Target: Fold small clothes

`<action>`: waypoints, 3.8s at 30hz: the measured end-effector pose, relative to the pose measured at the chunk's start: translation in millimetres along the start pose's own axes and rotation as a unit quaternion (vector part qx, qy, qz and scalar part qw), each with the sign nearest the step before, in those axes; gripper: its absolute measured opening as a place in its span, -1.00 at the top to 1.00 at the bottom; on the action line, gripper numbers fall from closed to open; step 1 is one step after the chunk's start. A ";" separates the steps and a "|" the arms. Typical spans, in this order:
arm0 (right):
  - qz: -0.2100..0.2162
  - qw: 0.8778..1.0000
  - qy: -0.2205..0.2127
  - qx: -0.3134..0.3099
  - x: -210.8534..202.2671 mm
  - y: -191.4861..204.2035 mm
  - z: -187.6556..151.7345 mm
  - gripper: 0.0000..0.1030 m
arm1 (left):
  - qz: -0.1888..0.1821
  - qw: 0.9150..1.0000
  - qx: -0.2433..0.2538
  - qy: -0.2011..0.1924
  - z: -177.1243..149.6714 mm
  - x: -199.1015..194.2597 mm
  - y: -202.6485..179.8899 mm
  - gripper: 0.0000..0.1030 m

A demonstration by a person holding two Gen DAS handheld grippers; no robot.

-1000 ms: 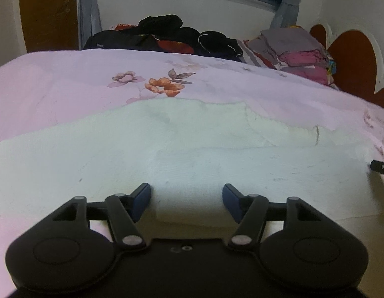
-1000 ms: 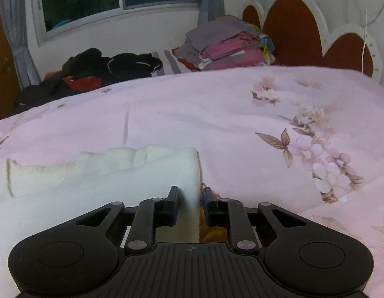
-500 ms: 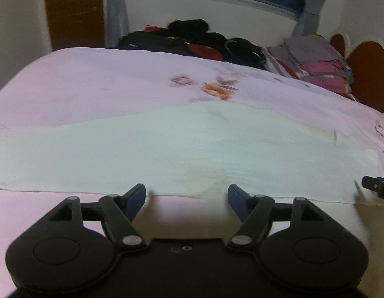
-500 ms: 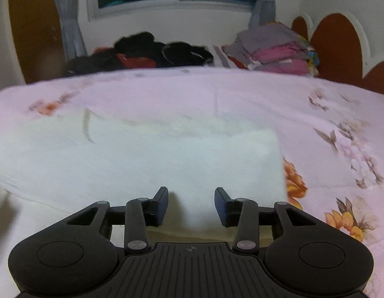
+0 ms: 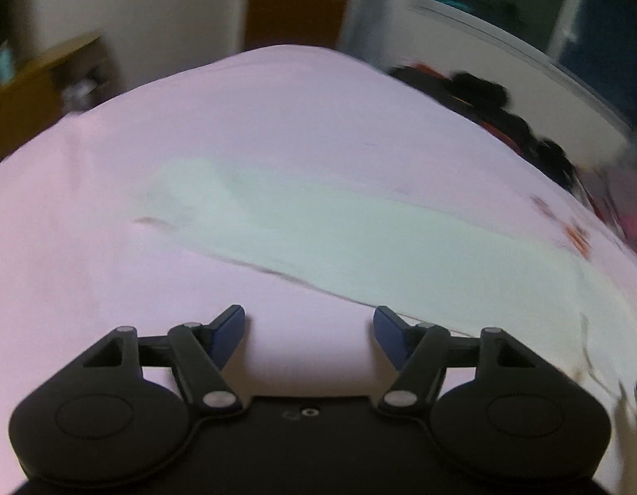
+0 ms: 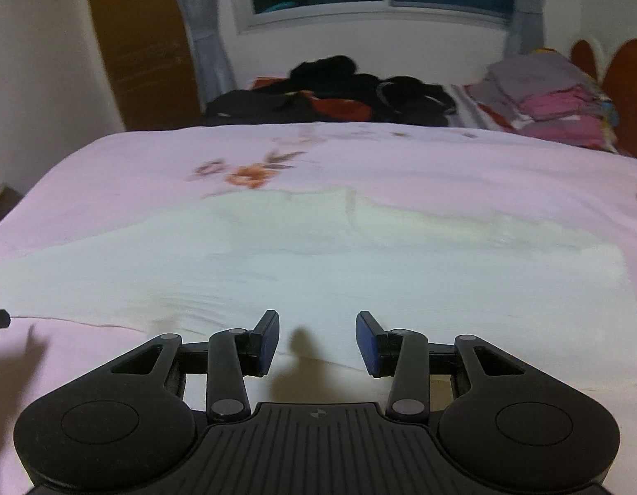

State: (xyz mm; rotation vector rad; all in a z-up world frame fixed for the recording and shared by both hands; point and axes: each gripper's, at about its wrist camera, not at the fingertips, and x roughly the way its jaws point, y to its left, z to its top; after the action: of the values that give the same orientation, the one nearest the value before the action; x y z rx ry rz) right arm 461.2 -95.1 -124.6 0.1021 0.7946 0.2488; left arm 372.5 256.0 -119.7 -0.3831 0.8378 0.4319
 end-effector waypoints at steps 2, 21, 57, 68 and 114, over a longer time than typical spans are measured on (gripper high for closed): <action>0.008 1.000 0.001 -0.005 6.5 9.8 1.9 0.20 | 0.004 0.999 -0.037 0.006 5.5 7.3 21.3 -0.17; -0.003 1.000 0.015 -0.012 48.0 29.4 -1.2 0.20 | -0.036 0.991 -0.097 -0.084 27.8 20.3 33.0 0.95; -0.023 0.993 -0.027 0.116 -79.9 -136.0 -25.9 -0.39 | -0.241 0.929 0.281 -0.014 -122.6 -37.2 -278.0 -0.36; -0.045 0.993 0.021 0.108 -32.6 -112.9 -22.2 0.17 | -0.113 0.960 0.255 -0.024 -108.0 -5.1 -209.6 -0.34; -0.135 0.987 -0.020 0.081 -40.7 -193.4 -0.6 0.44 | -0.168 0.950 0.258 -0.052 -68.4 10.4 -260.2 0.31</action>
State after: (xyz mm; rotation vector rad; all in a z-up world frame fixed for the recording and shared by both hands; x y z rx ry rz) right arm 468.6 -292.5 -132.3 0.1507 0.7786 -0.0750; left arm 468.2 4.6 -129.4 -0.0112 0.7326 -0.0913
